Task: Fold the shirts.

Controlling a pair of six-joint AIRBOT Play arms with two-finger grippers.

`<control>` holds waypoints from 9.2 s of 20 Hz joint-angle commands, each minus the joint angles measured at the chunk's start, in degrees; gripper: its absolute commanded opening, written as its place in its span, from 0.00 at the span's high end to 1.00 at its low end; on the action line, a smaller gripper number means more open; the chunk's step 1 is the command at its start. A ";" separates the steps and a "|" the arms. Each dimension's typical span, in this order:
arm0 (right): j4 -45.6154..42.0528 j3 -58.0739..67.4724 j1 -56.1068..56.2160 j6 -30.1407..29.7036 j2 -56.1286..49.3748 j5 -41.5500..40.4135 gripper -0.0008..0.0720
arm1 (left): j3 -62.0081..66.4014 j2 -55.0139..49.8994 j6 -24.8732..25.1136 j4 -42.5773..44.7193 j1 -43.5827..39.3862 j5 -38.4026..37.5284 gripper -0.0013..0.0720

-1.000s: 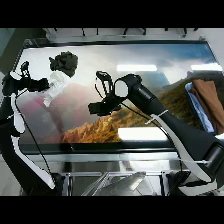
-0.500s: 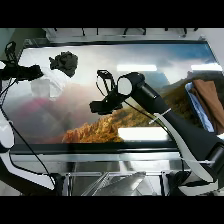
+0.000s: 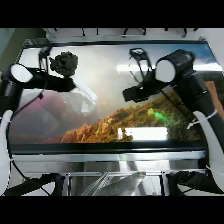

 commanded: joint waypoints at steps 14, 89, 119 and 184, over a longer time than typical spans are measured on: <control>2.14 -27.04 -18.88 -4.92 14.49 -2.38 0.25 | -10.01 0.68 -8.66 0.33 -27.21 2.54 0.03; 15.17 -27.32 -20.26 -5.55 27.15 -29.44 0.96 | -6.01 10.82 11.23 -9.38 13.97 -15.91 0.96; 25.00 -15.63 -33.03 -14.47 1.18 -29.40 0.01 | -32.15 37.51 5.18 10.80 11.87 -4.90 0.96; -0.11 23.12 -30.21 -13.29 32.65 3.34 0.96 | 41.81 29.99 3.08 48.70 -14.27 -22.12 0.96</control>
